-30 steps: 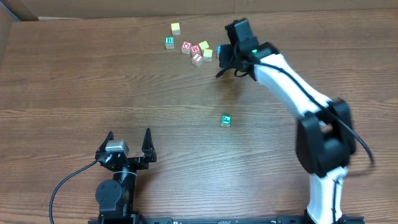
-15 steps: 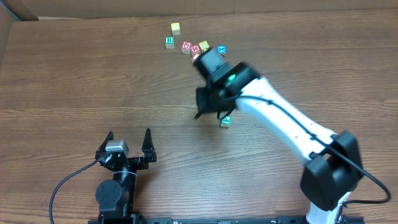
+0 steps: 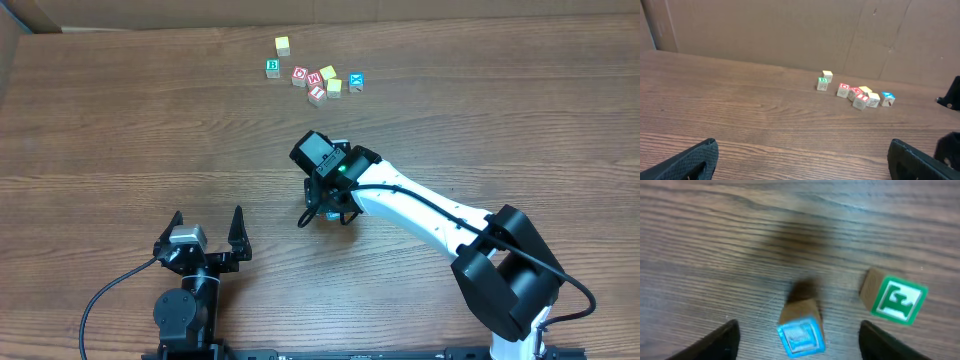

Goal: Flip 4 blocks

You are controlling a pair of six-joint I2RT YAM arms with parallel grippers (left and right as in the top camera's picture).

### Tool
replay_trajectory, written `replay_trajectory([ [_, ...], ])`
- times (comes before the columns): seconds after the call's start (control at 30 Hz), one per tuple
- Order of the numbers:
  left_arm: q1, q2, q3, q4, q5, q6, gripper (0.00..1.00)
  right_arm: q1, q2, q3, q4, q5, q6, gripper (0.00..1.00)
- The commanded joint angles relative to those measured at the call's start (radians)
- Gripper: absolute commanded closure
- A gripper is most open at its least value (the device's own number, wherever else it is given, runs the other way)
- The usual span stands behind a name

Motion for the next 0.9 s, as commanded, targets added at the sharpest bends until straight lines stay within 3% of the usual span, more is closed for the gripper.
replay_trajectory([
  [0.0,-0.005,-0.010,-0.004,-0.002,-0.006,0.022,0.00,-0.003,0.002,-0.002,0.007,0.023,0.012,0.21],
  [0.13,-0.005,-0.010,-0.004,-0.002,-0.006,0.022,0.00,-0.003,0.002,-0.002,0.006,-0.018,0.011,0.25],
  [0.23,-0.005,-0.010,-0.004,-0.002,-0.006,0.022,0.00,-0.003,0.002,-0.002,0.006,-0.118,0.011,0.49],
  [0.27,-0.005,-0.010,-0.004,-0.002,-0.006,0.022,0.00,-0.003,0.002,-0.002,0.002,-0.160,0.012,0.65],
  [0.37,-0.005,-0.010,-0.004,-0.002,-0.006,0.022,0.00,-0.002,0.002,-0.003,-0.014,-0.207,0.013,0.94],
  [0.67,-0.005,-0.010,-0.004,-0.002,-0.006,0.022,0.00,0.043,0.003,-0.120,0.124,-0.196,0.042,0.96],
  [0.87,-0.005,-0.010,-0.004,-0.002,-0.006,0.022,0.00,0.044,0.005,-0.130,0.152,-0.035,0.042,0.95],
])
